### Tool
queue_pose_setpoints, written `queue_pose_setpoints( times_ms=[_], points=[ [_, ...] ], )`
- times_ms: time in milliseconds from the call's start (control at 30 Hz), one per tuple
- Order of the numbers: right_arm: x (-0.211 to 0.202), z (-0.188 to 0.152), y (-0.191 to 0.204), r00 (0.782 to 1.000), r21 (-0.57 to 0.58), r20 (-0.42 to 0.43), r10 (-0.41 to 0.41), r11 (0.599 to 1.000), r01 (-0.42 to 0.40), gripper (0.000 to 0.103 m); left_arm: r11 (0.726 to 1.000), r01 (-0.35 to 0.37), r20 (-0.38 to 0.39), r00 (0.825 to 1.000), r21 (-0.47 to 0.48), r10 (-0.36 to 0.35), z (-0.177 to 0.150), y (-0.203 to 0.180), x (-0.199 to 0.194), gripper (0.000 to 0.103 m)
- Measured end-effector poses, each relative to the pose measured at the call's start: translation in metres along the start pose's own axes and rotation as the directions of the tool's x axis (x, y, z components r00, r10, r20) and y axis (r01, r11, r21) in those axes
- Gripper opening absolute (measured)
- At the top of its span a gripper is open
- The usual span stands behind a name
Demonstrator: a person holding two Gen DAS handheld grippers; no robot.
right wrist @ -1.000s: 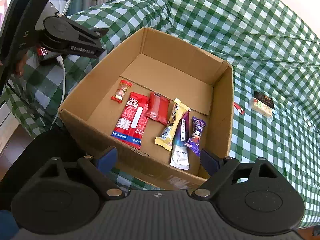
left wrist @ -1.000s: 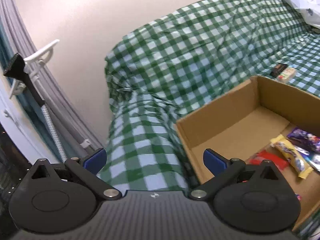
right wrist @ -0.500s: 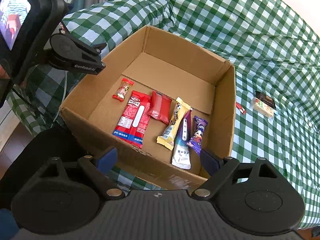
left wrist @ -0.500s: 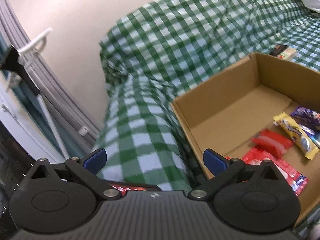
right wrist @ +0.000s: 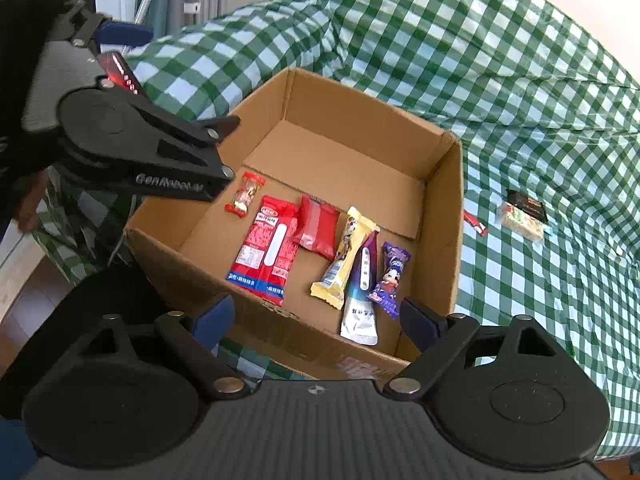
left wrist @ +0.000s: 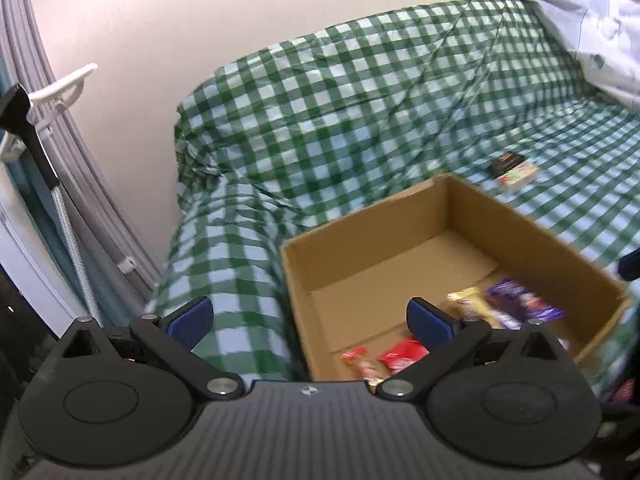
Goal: Organize snacks
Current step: 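Grasp the white nut bar with the left tool while the right tool reaches toward the blue bar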
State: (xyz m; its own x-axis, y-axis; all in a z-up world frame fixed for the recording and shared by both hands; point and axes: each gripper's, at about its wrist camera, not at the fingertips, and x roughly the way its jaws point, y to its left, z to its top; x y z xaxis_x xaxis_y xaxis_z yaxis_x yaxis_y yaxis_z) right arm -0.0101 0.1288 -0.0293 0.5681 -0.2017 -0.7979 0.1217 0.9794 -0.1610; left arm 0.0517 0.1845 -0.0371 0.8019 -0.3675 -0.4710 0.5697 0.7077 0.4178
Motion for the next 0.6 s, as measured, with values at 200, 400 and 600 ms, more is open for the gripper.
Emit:
queue_pose_setpoints(
  times_ms=[200,400,600],
  points=[
    [-0.027,-0.017,-0.031,0.998,0.070,0.055,-0.028,0.997,0.024,0.092,1.000,-0.009,0.066,0.998,0.009,0.009,0.027,-0.014,-0.039,0.103],
    [-0.049,-0.050,-0.093,0.991,0.225,0.088,-0.105,0.971,0.083,0.093,0.996,0.075,0.026,0.997,-0.054,-0.073,0.071,-0.026,-0.050,0.103],
    [-0.060,-0.087,-0.176,0.975,0.434,0.101,-0.196,0.891,0.134,0.093,0.990,0.134,0.012,0.991,-0.035,-0.134,0.126,-0.071,-0.042,0.103]
  ],
)
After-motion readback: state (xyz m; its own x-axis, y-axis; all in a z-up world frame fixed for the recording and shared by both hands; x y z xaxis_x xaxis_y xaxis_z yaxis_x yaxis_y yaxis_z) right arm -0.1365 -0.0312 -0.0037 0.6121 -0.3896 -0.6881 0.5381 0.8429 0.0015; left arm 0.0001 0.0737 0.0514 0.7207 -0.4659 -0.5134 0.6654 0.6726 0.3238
